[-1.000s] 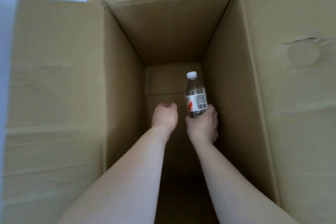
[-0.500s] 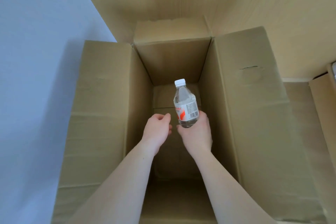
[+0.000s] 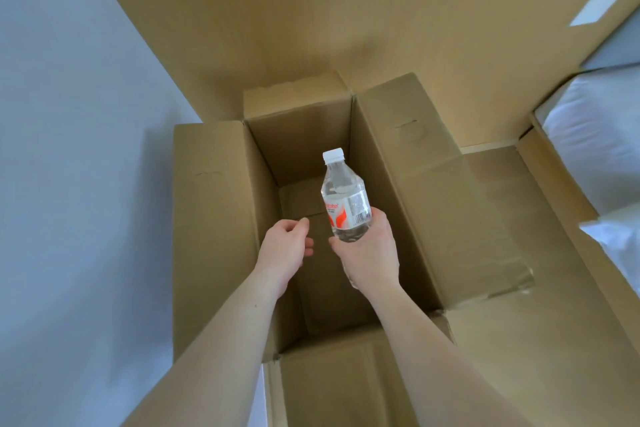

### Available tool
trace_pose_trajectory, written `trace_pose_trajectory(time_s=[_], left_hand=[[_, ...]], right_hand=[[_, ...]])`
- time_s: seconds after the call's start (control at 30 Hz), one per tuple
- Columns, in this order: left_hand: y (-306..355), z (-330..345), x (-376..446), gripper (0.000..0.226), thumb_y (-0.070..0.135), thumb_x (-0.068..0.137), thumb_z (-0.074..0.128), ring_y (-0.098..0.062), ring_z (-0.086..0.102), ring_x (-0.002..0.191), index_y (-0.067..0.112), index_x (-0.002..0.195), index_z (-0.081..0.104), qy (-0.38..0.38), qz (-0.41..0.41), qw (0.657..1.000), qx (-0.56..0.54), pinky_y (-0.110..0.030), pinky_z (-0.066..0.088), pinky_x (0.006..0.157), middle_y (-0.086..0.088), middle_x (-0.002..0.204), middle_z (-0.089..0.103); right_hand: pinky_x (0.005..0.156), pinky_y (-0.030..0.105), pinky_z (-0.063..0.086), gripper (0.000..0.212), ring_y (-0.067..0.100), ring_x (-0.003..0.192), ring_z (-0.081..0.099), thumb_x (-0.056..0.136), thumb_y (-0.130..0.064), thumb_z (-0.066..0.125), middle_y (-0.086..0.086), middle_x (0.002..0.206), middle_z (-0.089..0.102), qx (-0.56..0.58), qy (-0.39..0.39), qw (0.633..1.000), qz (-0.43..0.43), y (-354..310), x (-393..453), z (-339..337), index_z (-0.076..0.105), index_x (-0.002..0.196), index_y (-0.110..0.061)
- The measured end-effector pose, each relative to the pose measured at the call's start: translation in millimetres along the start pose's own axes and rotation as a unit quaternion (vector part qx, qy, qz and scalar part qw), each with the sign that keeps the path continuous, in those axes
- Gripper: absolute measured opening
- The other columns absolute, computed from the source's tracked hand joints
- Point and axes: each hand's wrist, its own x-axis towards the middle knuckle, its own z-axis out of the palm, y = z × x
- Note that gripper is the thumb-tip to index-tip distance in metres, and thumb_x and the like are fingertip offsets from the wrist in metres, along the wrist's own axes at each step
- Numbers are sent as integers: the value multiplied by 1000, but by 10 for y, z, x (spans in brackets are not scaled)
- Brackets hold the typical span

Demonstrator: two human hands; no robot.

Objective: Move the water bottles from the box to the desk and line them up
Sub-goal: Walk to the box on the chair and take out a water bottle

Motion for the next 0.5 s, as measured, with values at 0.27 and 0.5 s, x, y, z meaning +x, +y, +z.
trace_pose_trajectory(time_s=[0.27,0.5], left_hand=[[-35,45,-547,22,41,105,47,-15,69,95,26,118,56,-66,61,995,32,-32,58,86,0,103,69],[-83,347,-962,21,40,105,49,-17,69,95,24,116,58,-114,82,987,76,-37,59,90,-2,103,70]], right_hand=[[82,20,50,73,8,111,60,76,-33,86,-9,121,60,65,63,996,26,5,-661,-424,44,135,-26],[91,36,57,75,12,115,59,73,-36,85,-9,125,60,76,112,989,53,264,-1083,-847,44,135,-25]])
